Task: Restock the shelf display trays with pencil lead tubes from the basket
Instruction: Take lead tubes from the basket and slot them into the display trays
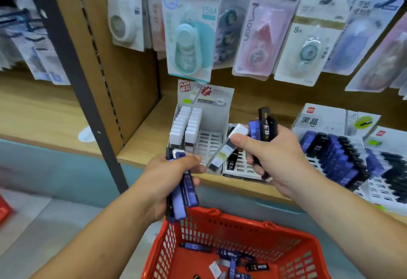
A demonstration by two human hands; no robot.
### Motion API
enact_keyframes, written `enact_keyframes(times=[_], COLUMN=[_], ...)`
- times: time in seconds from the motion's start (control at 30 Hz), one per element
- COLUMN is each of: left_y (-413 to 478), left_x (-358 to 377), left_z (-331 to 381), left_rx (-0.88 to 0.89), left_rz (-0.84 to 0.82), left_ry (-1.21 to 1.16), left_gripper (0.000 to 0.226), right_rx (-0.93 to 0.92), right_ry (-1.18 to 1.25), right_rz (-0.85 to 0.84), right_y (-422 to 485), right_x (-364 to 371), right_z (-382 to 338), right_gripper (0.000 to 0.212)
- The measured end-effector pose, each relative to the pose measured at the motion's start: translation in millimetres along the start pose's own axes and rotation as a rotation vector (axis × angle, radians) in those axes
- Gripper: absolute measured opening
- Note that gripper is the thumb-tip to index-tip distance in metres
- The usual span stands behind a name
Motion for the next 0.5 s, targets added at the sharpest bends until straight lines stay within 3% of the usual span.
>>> enact_keyframes(times=[0.17, 0.37, 0.5], left_y=[4, 10, 13], left_x=[-29, -50, -53], left_z=[7, 6, 5], left_rx=[0.077, 0.115, 0.102], left_rz=[0.092, 0.145, 0.132], left_ry=[0.010, 0.055, 0.017], left_gripper=[0.018, 0.010, 0.012], right_rx=[-0.062, -0.342, -0.372], right_ry=[-0.129, -0.449, -0.554], right_rz=[0.038, -0.041, -0.081], right_y=[15, 24, 26], right_x=[32, 72, 87], right_z=[-6, -14, -2], right_gripper=[0.021, 0.023, 0.026])
Point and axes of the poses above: each hand's wrist, its own y-axis towards the middle knuckle, its own x-axis out of the palm, z = x × y, the point moved 8 cm from there along y, towards the middle knuckle, and after that the axes turned 3 degrees about z, right-handed, at the moved point
